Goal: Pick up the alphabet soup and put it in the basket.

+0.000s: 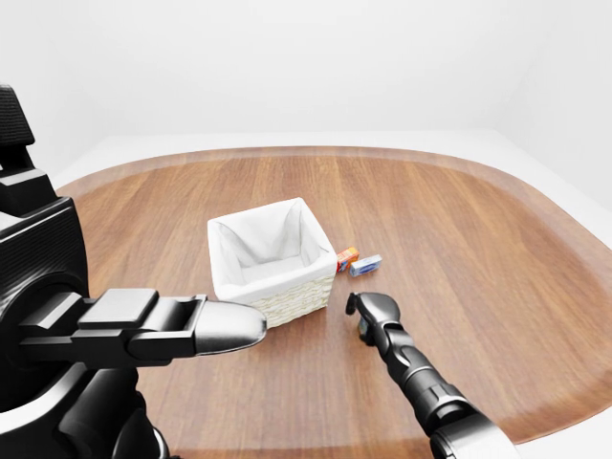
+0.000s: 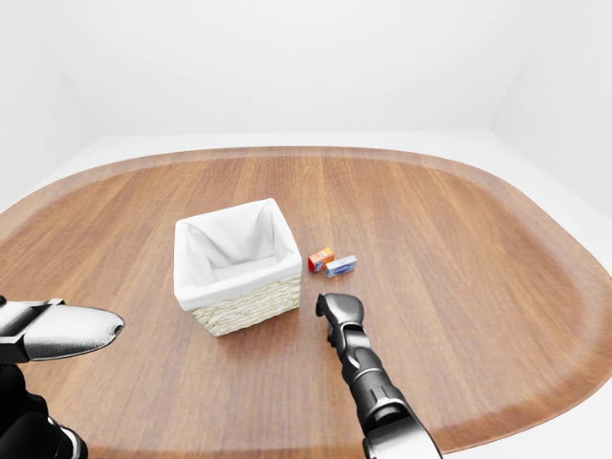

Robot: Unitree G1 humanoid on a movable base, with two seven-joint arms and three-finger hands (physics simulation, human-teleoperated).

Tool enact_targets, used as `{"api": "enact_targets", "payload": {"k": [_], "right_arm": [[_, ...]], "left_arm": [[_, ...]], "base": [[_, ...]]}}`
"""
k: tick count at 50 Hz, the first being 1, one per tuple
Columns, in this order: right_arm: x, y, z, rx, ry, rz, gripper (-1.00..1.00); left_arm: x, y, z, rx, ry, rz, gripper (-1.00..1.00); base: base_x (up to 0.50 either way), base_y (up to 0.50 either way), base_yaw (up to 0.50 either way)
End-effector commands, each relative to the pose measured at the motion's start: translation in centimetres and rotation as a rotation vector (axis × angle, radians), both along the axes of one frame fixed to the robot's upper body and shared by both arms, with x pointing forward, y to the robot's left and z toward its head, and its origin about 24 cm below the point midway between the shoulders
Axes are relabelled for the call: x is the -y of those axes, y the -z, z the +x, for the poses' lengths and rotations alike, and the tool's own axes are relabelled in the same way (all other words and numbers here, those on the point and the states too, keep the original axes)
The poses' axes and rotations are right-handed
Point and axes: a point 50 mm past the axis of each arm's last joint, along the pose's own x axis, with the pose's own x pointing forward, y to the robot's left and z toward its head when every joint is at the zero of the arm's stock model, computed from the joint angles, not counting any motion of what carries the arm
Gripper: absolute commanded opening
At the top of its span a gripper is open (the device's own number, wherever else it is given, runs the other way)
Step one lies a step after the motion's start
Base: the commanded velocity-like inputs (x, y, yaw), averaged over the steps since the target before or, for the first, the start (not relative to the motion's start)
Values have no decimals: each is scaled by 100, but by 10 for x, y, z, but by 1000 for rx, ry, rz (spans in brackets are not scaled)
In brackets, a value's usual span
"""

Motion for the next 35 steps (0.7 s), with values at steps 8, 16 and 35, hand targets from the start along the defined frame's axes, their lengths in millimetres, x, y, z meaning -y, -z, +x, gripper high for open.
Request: {"api": "enact_targets", "payload": {"k": [8, 16, 35], "right_arm": [[0, -2, 1, 12, -2, -3, -98], [1, 1, -1, 5, -7, -9, -99], [1, -42, 8, 53, -41, 8, -97]], "left_arm": [[1, 0, 0, 5, -9, 11, 100], [1, 0, 0, 2, -14, 12, 100], [1, 0, 0, 3, -2, 7, 100]], "base": [[0, 0, 0], [0, 0, 0], [0, 0, 0]]}}
